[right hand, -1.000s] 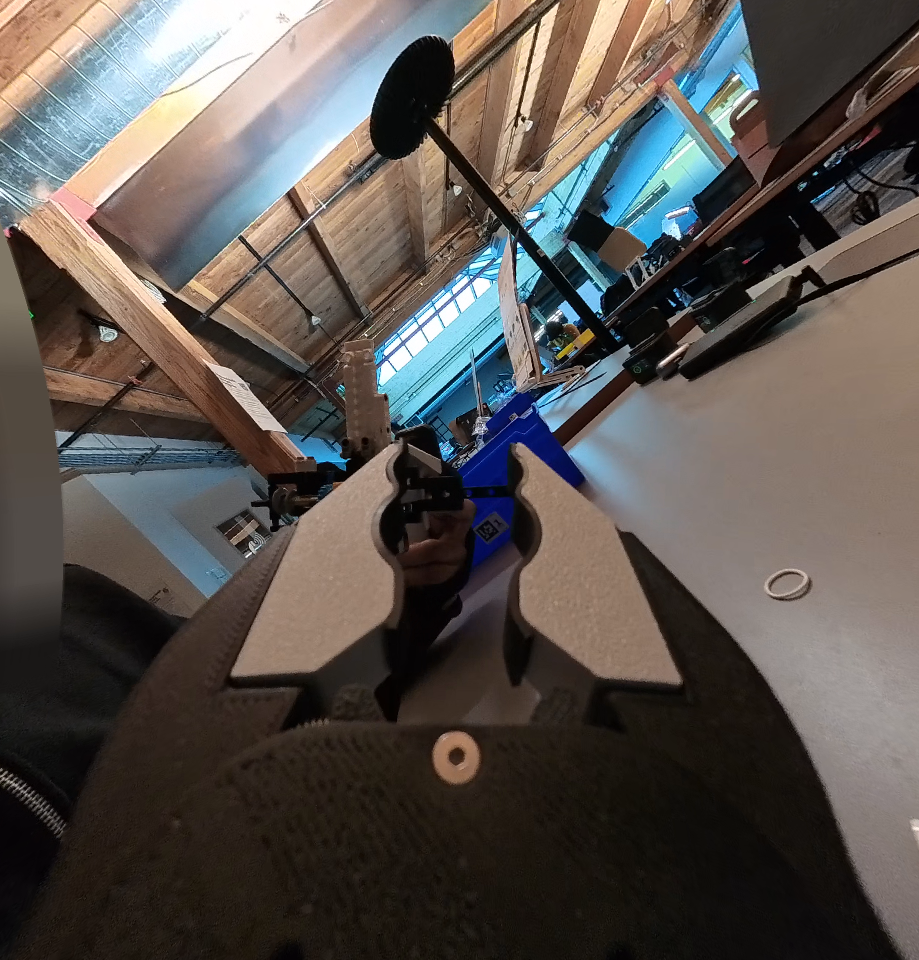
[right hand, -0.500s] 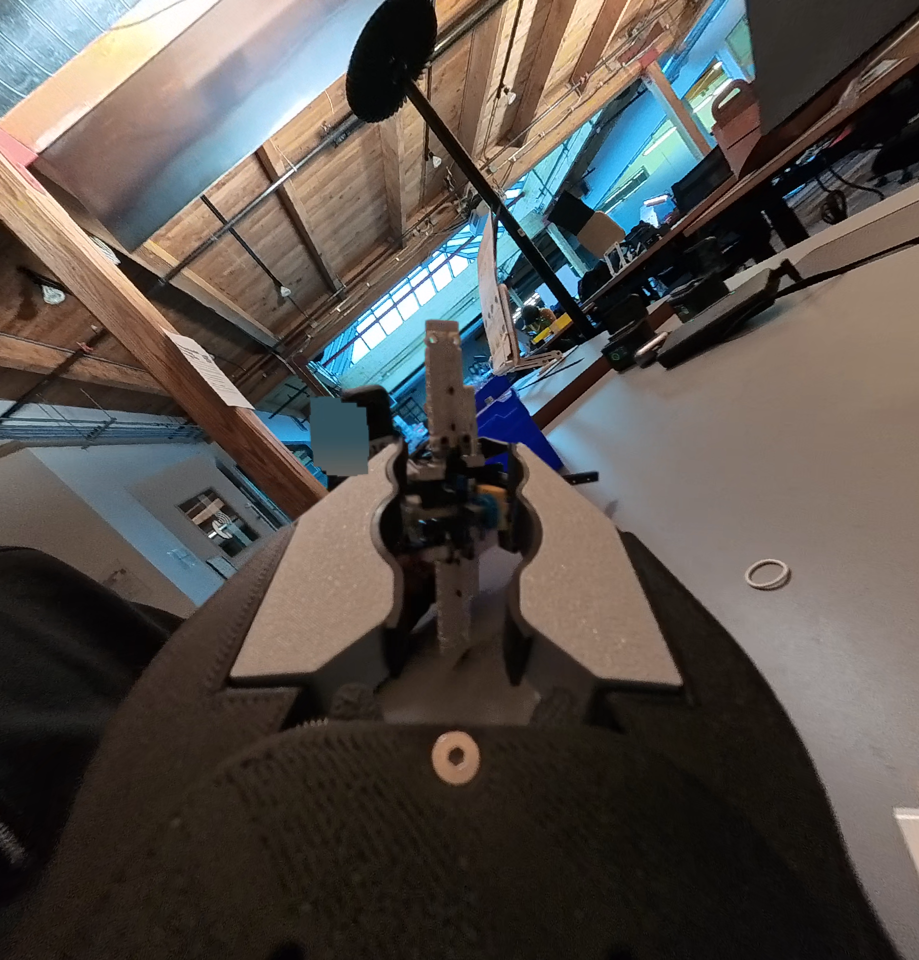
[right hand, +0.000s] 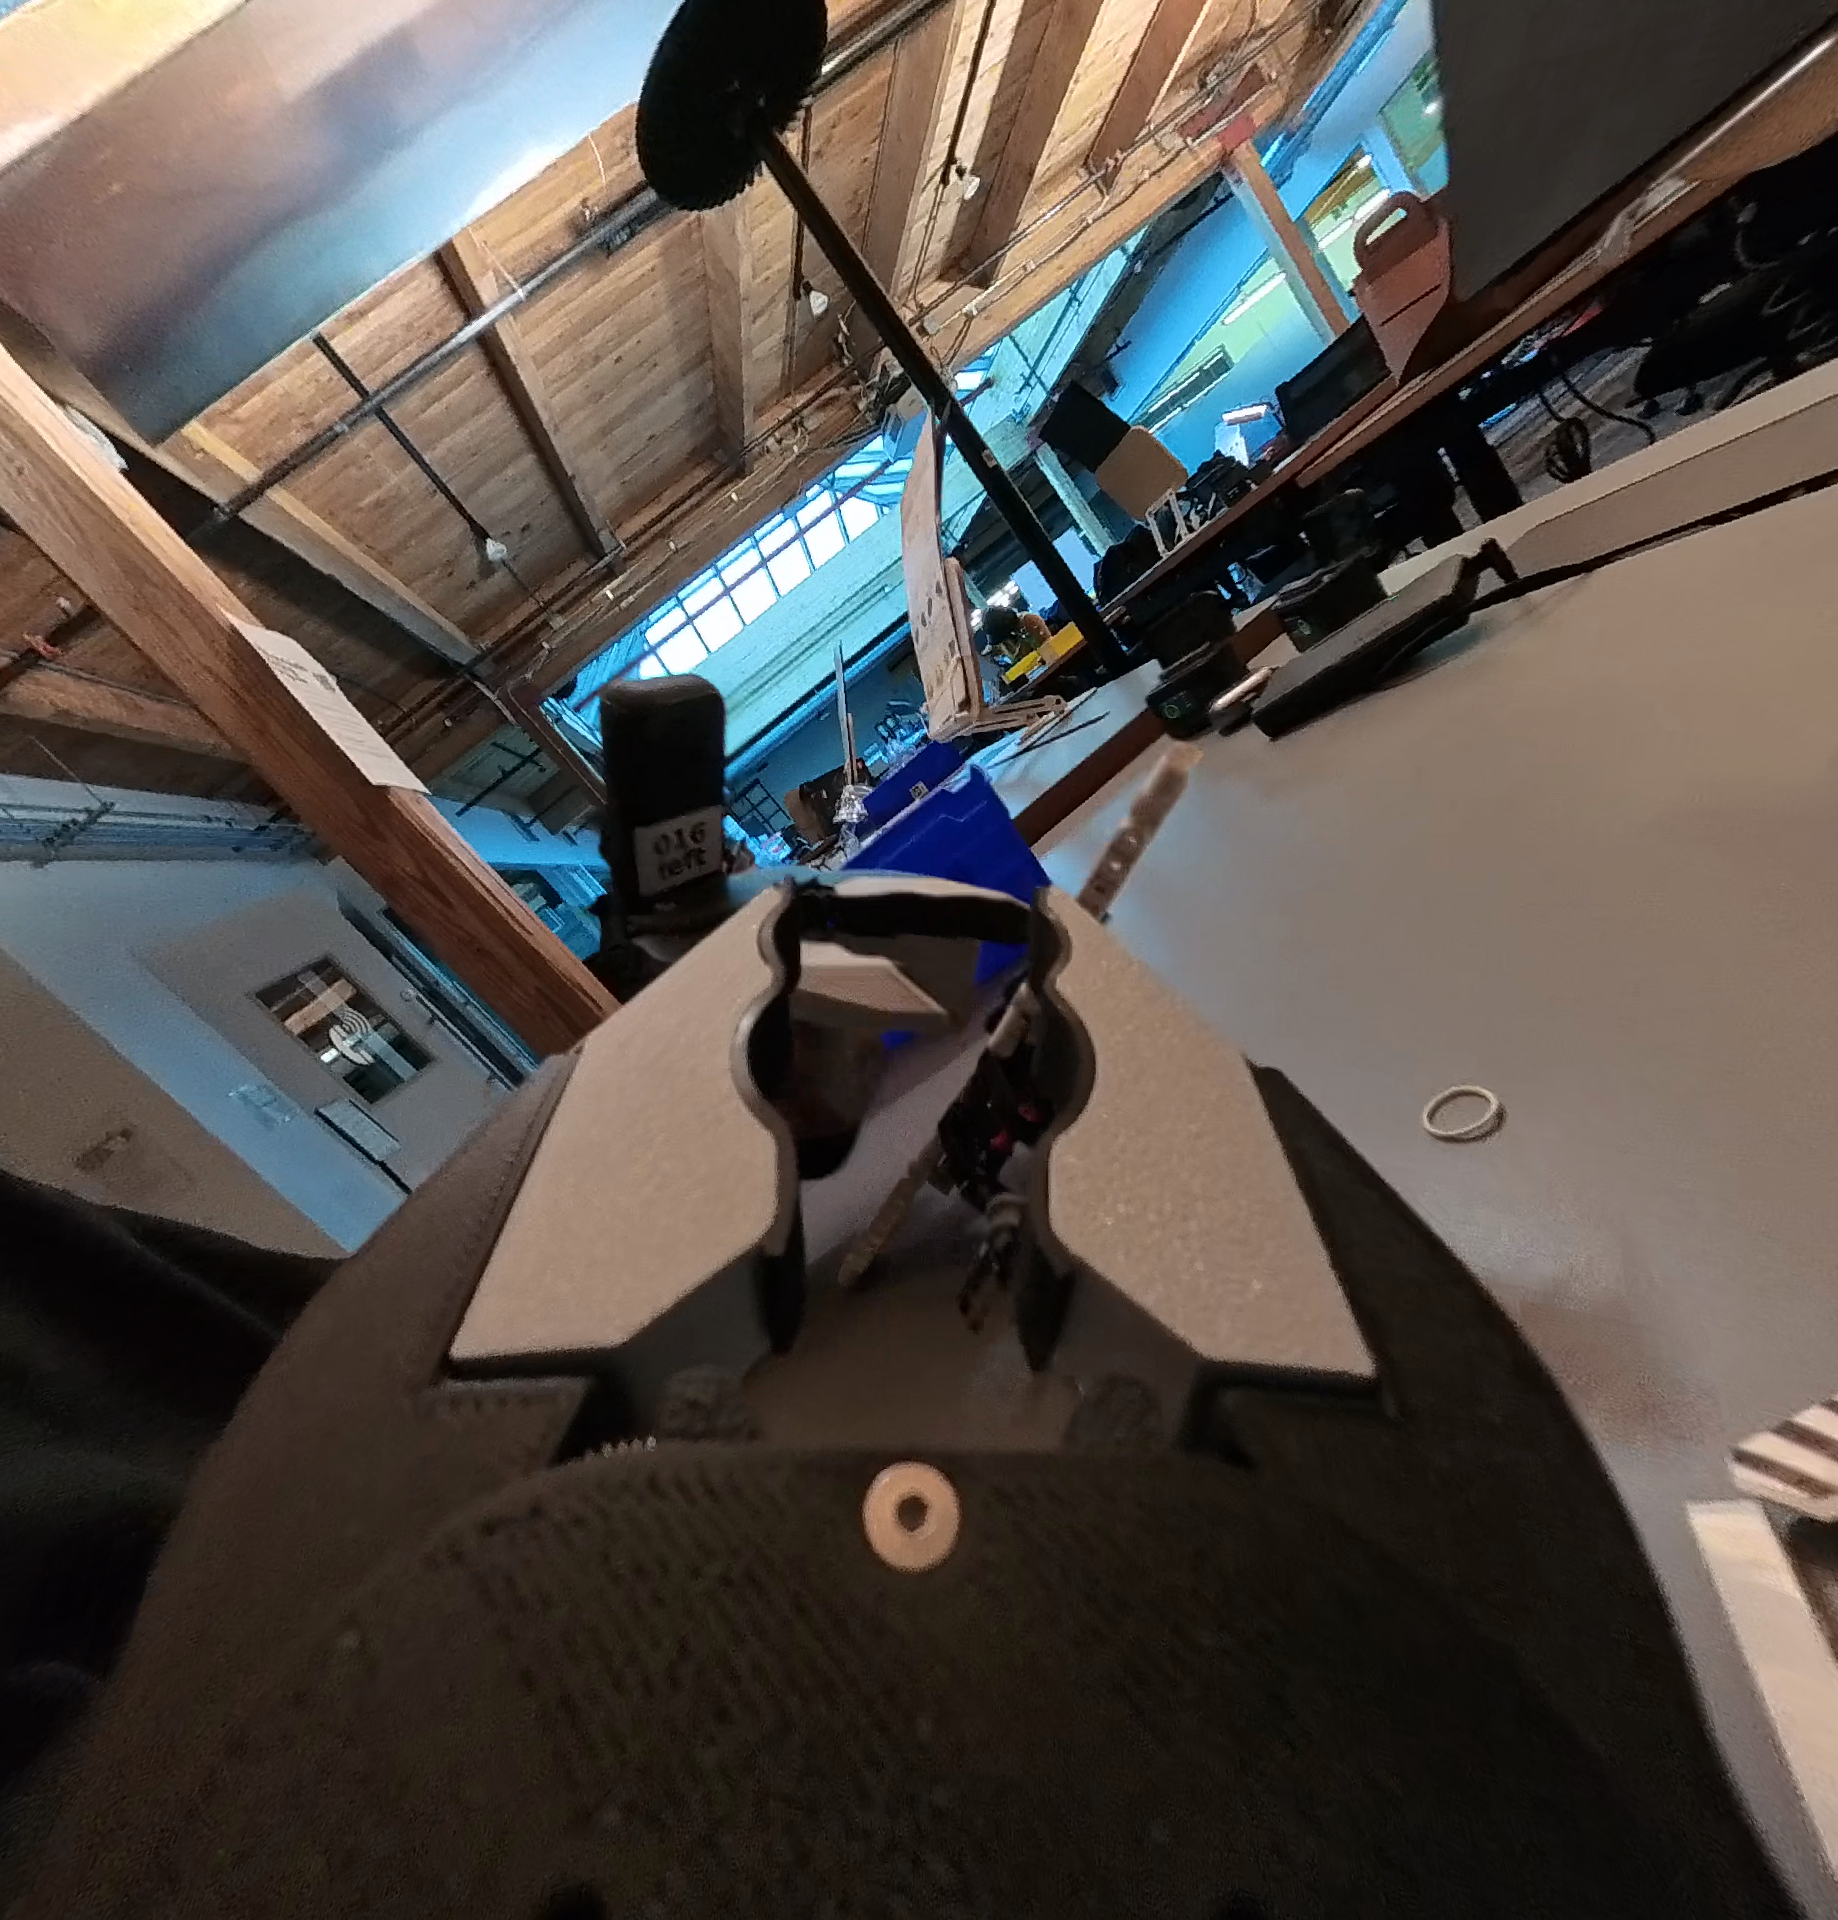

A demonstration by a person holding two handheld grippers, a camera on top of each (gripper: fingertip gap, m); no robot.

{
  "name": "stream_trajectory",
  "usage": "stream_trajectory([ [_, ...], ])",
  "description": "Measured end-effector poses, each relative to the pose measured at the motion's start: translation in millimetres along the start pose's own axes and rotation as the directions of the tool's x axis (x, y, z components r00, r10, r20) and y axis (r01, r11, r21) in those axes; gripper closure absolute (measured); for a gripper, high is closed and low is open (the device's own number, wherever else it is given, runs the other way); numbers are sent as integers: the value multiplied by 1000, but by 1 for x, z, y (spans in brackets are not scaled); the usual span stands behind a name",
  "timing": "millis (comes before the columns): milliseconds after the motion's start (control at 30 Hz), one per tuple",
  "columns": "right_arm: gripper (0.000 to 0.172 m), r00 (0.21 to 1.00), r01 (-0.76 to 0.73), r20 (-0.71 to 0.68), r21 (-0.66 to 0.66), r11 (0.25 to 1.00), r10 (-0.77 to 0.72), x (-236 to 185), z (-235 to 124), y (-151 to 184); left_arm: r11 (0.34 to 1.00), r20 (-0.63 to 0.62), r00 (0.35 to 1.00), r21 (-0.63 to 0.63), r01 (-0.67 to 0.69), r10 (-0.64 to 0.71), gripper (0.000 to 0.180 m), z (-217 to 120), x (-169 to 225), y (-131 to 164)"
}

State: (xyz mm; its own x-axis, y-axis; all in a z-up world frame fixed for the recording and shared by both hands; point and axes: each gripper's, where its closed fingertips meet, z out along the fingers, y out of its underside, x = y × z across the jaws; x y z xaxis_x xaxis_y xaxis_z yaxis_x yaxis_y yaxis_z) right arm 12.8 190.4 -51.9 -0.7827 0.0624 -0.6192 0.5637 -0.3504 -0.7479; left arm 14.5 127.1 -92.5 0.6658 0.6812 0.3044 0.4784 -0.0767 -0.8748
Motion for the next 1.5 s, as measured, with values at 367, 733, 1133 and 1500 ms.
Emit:
stream_trajectory([
  [367,124,977,157,-147,24,987,-152,8,-10,-8,990,93,995,142,21,-34,122,-45,4,20],
  [733,102,852,404,-363,-7,915,-379,22,-18,-21,914,-122,989,405,-25,81,114,-55,38,13],
  [1133,114,587,686,-365,-252,683,-723,20,9,4,855,4,999,518,-43,48,117,-72,16,0],
  [1500,127,601,671,-338,-278,687,-724,23,17,12,827,72,996,556,-85,54,129,-81,10,-3],
])
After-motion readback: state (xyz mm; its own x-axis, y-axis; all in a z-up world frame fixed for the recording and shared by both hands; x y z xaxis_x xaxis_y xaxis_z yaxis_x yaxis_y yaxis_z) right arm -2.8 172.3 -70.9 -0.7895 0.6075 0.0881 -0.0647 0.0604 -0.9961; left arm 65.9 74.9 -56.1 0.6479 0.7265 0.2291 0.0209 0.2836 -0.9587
